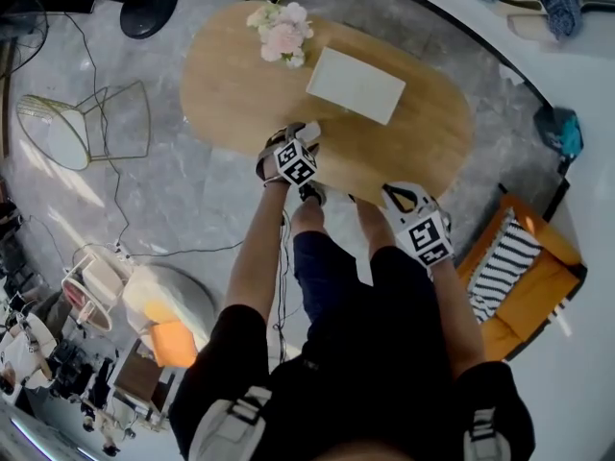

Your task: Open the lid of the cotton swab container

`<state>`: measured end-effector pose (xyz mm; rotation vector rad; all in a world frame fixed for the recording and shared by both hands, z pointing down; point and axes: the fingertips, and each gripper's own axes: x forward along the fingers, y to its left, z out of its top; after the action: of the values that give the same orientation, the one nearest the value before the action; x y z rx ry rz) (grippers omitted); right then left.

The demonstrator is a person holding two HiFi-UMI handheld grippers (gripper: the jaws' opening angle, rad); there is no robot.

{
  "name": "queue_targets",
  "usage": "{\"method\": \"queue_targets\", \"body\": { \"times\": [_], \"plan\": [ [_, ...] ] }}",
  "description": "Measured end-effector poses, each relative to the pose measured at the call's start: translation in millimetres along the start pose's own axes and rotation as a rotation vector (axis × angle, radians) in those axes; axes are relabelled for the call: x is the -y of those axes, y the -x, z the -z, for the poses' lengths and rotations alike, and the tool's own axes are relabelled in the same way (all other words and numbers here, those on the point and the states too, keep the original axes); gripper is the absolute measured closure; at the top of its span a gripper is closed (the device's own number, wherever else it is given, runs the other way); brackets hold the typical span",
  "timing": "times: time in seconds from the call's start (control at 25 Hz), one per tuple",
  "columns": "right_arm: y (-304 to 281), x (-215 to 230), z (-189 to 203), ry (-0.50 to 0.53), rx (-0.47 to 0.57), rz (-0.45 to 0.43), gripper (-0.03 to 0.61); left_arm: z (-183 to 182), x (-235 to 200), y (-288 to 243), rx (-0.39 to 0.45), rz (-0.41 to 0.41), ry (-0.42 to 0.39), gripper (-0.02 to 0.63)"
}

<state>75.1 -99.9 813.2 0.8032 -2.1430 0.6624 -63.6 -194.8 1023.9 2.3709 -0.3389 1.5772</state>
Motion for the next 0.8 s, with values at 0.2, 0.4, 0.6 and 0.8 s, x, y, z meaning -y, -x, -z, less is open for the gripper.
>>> {"method": "queue_targets", "body": {
  "times": [0.2,0.4,0.6,0.8],
  "plan": [
    [-4.5,1.0,13.5,-0.011,-0.022,-0.009,0.582,1.3,-9.7,-16.1,-0.021,-0.008,0.009,0.362],
    [-6.8,1.4,19.9,-0.033,-0.030,-0.009,0.583,-4.1,-12.2,-23.0,-0.042,-0.001,-0.047,0.366],
    [-7.5,-1.9,13.7,-0.018,-0.016,-0.021,0.582,-4.5,-10.8,-18.0,-0.066,0.030,-0.050,0.391],
    [-8.2,-10.4,-1.1,-0.009,0.006,-0.038,0.583,-5.8,-12.5,9.8,-0.055,0.022,-0.034,0.393]
  ]
}}
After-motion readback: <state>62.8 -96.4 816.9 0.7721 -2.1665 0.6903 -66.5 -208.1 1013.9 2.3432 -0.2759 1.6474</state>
